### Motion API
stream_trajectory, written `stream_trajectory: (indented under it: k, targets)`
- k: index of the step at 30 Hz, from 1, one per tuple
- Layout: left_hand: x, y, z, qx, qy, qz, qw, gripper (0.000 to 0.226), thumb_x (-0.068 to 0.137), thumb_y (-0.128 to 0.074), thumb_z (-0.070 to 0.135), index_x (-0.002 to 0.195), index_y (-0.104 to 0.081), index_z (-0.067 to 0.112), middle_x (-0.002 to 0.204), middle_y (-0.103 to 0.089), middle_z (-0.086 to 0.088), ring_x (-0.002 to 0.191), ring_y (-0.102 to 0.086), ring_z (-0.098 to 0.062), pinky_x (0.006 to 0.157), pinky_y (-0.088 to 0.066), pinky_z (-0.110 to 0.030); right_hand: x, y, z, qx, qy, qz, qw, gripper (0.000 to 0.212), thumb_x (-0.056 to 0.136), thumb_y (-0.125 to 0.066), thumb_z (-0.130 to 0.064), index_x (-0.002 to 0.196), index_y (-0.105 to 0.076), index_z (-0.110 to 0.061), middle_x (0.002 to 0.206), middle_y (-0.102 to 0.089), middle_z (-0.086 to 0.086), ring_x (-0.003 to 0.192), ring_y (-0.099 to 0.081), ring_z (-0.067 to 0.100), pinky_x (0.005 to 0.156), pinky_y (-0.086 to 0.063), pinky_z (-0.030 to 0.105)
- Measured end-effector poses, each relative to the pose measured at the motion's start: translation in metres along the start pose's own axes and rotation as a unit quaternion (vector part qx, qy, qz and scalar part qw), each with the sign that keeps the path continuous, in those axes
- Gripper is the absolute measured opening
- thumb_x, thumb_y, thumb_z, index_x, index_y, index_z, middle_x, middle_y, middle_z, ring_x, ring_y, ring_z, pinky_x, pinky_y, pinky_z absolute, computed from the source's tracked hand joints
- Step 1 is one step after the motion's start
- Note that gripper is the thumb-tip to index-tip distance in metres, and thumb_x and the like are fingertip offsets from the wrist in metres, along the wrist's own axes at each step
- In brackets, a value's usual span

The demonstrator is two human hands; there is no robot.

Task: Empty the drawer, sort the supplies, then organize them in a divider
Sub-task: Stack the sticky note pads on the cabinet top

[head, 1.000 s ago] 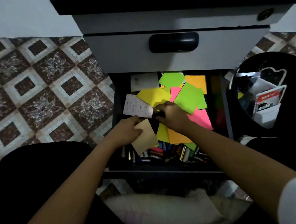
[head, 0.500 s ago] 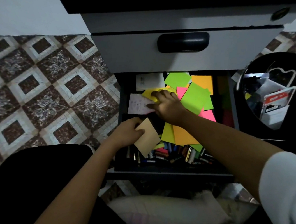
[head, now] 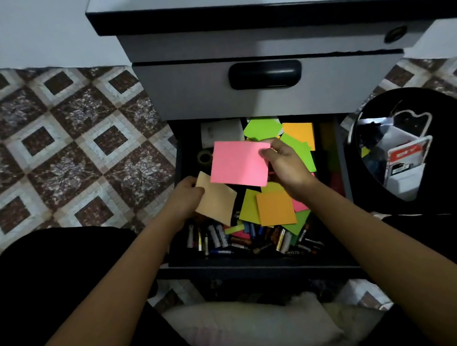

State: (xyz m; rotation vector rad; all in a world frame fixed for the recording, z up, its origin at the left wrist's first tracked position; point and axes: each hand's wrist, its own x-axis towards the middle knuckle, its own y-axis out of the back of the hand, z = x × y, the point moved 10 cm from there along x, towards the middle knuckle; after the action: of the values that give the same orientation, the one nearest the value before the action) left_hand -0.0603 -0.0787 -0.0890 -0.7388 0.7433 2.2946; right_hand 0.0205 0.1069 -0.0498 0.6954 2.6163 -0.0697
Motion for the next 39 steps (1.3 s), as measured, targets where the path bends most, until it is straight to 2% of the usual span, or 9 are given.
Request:
stream_trajectory:
  k: [4, 8, 14, 17, 22, 25, 31, 36, 39]
  targets:
    - [-0.010, -0.006, 0.004, -0.246, 0.027, 0.000, 0.969, 0.015, 0.097, -0.036, 0.003, 0.104, -0.048, 0.008, 0.090, -0.055, -0.009, 0.077, -0.055, -0.021, 0.065, -0.047, -0.034, -0.017, -0.005, 0.020, 0.056, -0.052, 0.005, 0.997, 0.025, 0.099, -0.035, -0.009, 0.087, -0.052, -0.023, 0.087, -0.055, 0.003, 0.079, -0.051, 0.019, 0.063, -0.040, 0.029]
    - [-0.017, -0.020, 0.016, -0.338, 0.011, -0.028, 0.941, 0.018, 0.099, -0.032, 0.008, 0.095, -0.050, 0.011, 0.089, -0.057, -0.009, 0.075, -0.057, -0.019, 0.064, -0.047, -0.033, -0.024, -0.007, 0.030, 0.053, -0.060, 0.042, 0.996, 0.024, 0.097, -0.032, -0.007, 0.093, -0.053, -0.018, 0.096, -0.058, 0.009, 0.092, -0.053, 0.025, 0.078, -0.043, 0.035]
    - [-0.034, -0.033, 0.030, -0.299, -0.027, -0.026, 0.954, 0.029, 0.101, -0.033, 0.024, 0.092, -0.058, 0.013, 0.074, -0.065, -0.003, 0.068, -0.060, -0.015, 0.061, -0.044, -0.028, -0.031, -0.011, 0.034, 0.053, -0.074, 0.092, 0.992, 0.032, 0.093, -0.027, -0.005, 0.116, -0.049, -0.006, 0.101, -0.056, 0.014, 0.090, -0.052, 0.026, 0.079, -0.044, 0.037]
    - [-0.039, -0.045, 0.031, -0.306, -0.029, -0.049, 0.950, 0.035, 0.101, -0.031, 0.038, 0.107, -0.057, 0.015, 0.091, -0.065, -0.007, 0.082, -0.060, -0.019, 0.071, -0.048, -0.034, -0.034, -0.010, 0.036, 0.065, -0.089, 0.109, 0.988, 0.036, 0.094, -0.027, -0.005, 0.126, -0.045, -0.006, 0.108, -0.056, 0.014, 0.094, -0.051, 0.026, 0.087, -0.046, 0.039]
    - [-0.048, -0.040, 0.041, -0.244, -0.063, 0.006, 0.968, 0.037, 0.098, -0.036, 0.006, 0.135, -0.037, 0.005, 0.096, -0.054, -0.006, 0.081, -0.053, -0.017, 0.060, -0.048, -0.031, -0.039, -0.001, 0.032, 0.071, -0.084, 0.117, 0.987, 0.039, 0.095, -0.038, -0.008, 0.133, -0.042, -0.015, 0.126, -0.053, 0.013, 0.106, -0.054, 0.028, 0.087, -0.047, 0.039]
    - [-0.054, -0.038, 0.052, -0.277, -0.069, 0.015, 0.958, 0.038, 0.097, -0.035, 0.001, 0.135, -0.038, 0.004, 0.108, -0.052, -0.012, 0.079, -0.052, -0.016, 0.048, -0.050, -0.026, -0.048, 0.006, 0.017, 0.066, -0.065, 0.092, 0.991, 0.047, 0.092, -0.042, -0.002, 0.136, -0.039, -0.019, 0.105, -0.055, 0.010, 0.089, -0.054, 0.023, 0.071, -0.049, 0.034]
    - [-0.066, -0.022, 0.110, -0.120, -0.198, 0.037, 0.972, 0.033, 0.094, -0.049, 0.004, 0.127, -0.050, 0.006, 0.123, -0.058, -0.017, 0.095, -0.057, -0.022, 0.084, -0.050, -0.037, -0.074, 0.043, -0.051, 0.007, 0.059, 0.107, 0.993, 0.049, 0.088, -0.052, 0.006, 0.127, -0.046, -0.024, 0.088, -0.050, 0.004, 0.073, -0.056, 0.015, 0.070, -0.055, 0.042]
    - [-0.098, -0.005, 0.185, -0.037, -0.326, 0.060, 0.943, 0.052, 0.088, -0.061, 0.006, 0.134, -0.043, 0.021, 0.104, -0.058, -0.005, 0.093, -0.056, -0.019, 0.079, -0.048, -0.033, -0.091, 0.076, -0.127, -0.033, 0.170, 0.137, 0.975, 0.038, 0.085, -0.057, 0.005, 0.107, -0.052, -0.026, 0.075, -0.054, -0.001, 0.065, -0.055, 0.016, 0.063, -0.048, 0.033]
    - [-0.116, -0.001, 0.233, -0.009, -0.392, 0.048, 0.919, 0.041, 0.085, -0.064, 0.010, 0.114, -0.051, 0.036, 0.077, -0.050, -0.001, 0.070, -0.052, -0.015, 0.068, -0.045, -0.032, -0.098, 0.096, -0.171, -0.055, 0.205, 0.154, 0.965, 0.028, 0.086, -0.059, 0.001, 0.101, -0.057, -0.022, 0.076, -0.051, -0.001, 0.064, -0.050, 0.013, 0.061, -0.045, 0.030]
